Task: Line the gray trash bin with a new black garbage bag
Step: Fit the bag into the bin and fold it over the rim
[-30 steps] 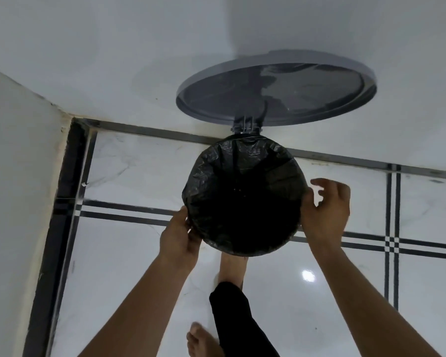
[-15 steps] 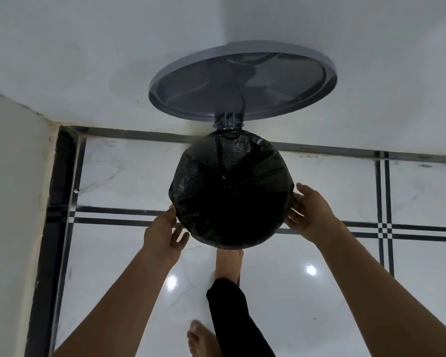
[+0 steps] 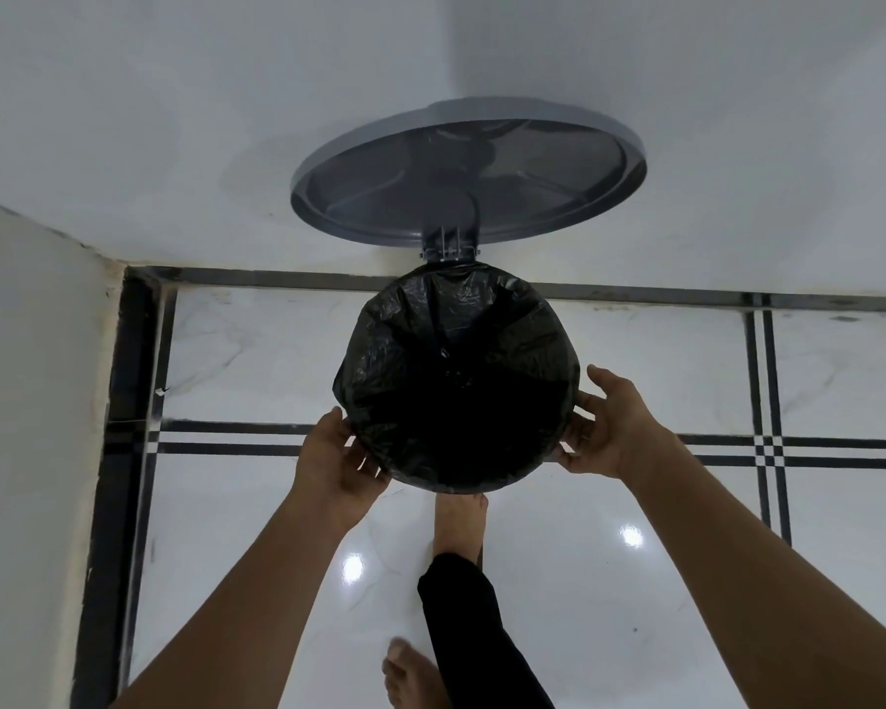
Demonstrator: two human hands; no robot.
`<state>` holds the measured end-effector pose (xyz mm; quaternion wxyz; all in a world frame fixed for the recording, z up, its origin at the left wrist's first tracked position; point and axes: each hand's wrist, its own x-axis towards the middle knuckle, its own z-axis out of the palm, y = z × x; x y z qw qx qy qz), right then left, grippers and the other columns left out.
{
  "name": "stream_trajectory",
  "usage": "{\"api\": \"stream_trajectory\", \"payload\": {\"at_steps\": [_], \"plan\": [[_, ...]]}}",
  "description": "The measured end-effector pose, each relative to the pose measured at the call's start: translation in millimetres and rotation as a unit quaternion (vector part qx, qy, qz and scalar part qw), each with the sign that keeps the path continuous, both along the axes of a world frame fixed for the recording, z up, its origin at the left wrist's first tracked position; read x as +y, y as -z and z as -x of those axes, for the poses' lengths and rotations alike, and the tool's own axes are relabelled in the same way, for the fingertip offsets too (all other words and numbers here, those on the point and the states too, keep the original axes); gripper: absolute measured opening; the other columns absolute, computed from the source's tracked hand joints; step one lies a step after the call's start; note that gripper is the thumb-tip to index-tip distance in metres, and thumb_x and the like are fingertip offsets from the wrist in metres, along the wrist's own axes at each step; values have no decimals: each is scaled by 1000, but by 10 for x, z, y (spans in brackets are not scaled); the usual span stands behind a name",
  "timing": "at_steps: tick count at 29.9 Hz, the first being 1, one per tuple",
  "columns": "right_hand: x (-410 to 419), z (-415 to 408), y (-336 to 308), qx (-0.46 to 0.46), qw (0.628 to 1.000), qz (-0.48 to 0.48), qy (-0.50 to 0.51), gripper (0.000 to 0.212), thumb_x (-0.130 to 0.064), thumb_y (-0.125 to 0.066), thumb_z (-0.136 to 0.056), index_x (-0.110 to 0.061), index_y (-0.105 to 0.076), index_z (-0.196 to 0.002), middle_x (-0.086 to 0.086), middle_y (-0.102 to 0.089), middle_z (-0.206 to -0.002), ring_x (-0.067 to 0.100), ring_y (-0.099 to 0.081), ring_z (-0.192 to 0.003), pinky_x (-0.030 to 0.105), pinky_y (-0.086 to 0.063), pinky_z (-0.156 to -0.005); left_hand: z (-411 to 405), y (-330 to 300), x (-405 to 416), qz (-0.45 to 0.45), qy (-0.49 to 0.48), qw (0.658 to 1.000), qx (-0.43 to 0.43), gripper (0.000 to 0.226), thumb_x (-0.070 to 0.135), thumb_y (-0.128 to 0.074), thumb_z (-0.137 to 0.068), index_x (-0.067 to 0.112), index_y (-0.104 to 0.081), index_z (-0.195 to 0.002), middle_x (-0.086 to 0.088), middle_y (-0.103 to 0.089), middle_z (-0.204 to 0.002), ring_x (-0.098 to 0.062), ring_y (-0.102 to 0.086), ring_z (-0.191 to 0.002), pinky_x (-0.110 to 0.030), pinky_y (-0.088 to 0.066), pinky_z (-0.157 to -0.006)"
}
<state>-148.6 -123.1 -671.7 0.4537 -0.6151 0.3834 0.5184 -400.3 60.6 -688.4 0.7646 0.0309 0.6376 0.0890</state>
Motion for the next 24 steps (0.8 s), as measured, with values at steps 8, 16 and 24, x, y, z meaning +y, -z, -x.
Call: {"api": "stream_trajectory", "payload": {"at_steps": [8,16,24], "plan": [[-3,67,21,1,1000,-16,18,54,-56,-47,-97,-12,-70,-116,8,-73,-99,26,-66,-97,49,-51,-79,5,-66,-3,1,10,1000,12,37,48,-55,-98,16,-72,-96,-6,-69,-102,-25,-67,-98,-43,-55,-79],[292,173,-695,-431,875,98,-200,30,-35,-58,-93,-16,-68,-113,3,-68,-117,24,-64,-112,41,-52,-92,-285,-662,-79,-344,203,891,215,38,40,-55,-102,16,-52,-132,-6,-51,-137,-23,-54,-124,-47,-45,-109],[1056,-306,-1938,-785,462,-91,-402,44,-38,-45,-108,-11,-54,-141,8,-51,-145,23,-50,-134,29,-43,-106,-1152,-2038,370,-863,319,365,142,45,33,-48,-108,19,-47,-152,-16,-37,-157,-32,-34,-145,-47,-36,-115]]}}
